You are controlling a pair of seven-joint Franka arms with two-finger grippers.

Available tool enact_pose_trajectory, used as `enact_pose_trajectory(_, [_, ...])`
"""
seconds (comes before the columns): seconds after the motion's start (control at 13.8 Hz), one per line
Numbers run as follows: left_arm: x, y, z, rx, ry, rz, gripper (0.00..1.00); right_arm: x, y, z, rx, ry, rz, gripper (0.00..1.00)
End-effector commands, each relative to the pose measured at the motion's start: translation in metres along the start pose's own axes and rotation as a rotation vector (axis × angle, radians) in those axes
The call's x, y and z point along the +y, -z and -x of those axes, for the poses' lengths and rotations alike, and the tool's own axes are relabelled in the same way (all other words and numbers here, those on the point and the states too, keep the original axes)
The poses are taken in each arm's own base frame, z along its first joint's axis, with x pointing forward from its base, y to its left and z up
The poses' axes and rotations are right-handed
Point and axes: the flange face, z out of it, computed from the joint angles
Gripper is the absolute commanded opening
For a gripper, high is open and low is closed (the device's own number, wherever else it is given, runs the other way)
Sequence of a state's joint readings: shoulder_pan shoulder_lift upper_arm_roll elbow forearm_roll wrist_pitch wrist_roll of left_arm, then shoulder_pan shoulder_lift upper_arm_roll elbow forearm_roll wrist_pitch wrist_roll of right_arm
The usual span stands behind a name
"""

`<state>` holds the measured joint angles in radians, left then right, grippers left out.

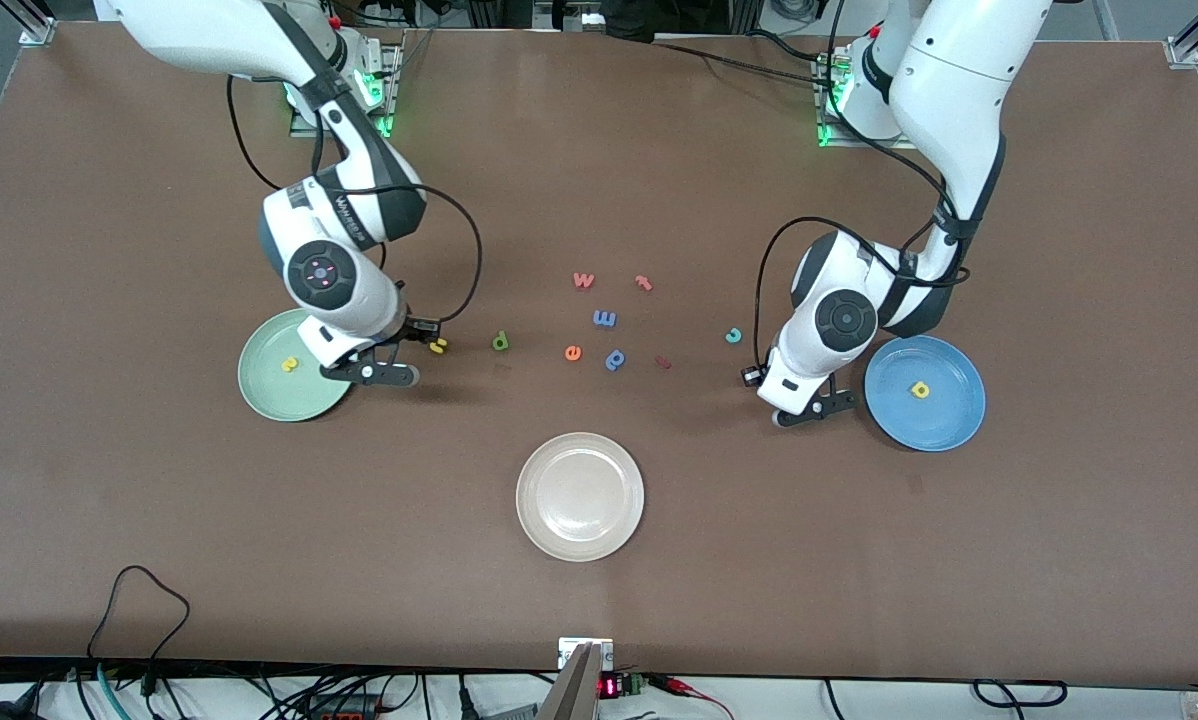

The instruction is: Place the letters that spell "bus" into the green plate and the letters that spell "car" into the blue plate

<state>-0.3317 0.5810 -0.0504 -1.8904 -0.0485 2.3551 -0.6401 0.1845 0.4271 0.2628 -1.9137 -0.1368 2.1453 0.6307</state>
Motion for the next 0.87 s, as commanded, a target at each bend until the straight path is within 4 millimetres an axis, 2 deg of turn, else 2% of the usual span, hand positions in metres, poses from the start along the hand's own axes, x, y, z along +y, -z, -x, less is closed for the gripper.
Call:
enact_pose_trajectory(0.0, [-0.018,0.053,-0.009,-0.027,-0.065,-0.026,0.07,-0.013,-0.014,0.003,0.01,-0.073,-0.023,0.57])
enact_pose_trajectory(0.22, [-0.047,0.098,-0.038,-0.079,-0.105,-0.043,0.07,-0.018,-0.034,0.0,0.009,-0.078,-0.04,0.57])
enact_pose_trajectory(0.36, [-0.082,0.114,-0.06,-0.088,-0.172,-0.104,0.08,-0.023,-0.048,0.0,0.004,-0.069,-0.044,0.58])
enact_pose_trajectory(0.51, [-0.122,0.109,-0.077,-0.088,-0.27,-0.17,0.08,-0.024,-0.056,0.0,-0.002,-0.055,-0.043,0.58])
enact_pose_trajectory(0.72, [-0.173,0.083,-0.102,-0.127,-0.354,-0.154,0.1,-0.023,-0.063,0.0,-0.01,-0.05,-0.033,0.6])
enact_pose_trajectory(0.8, [-0.183,0.072,-0.107,-0.124,-0.369,-0.145,0.11,-0.023,-0.064,0.0,-0.011,-0.051,-0.033,0.6])
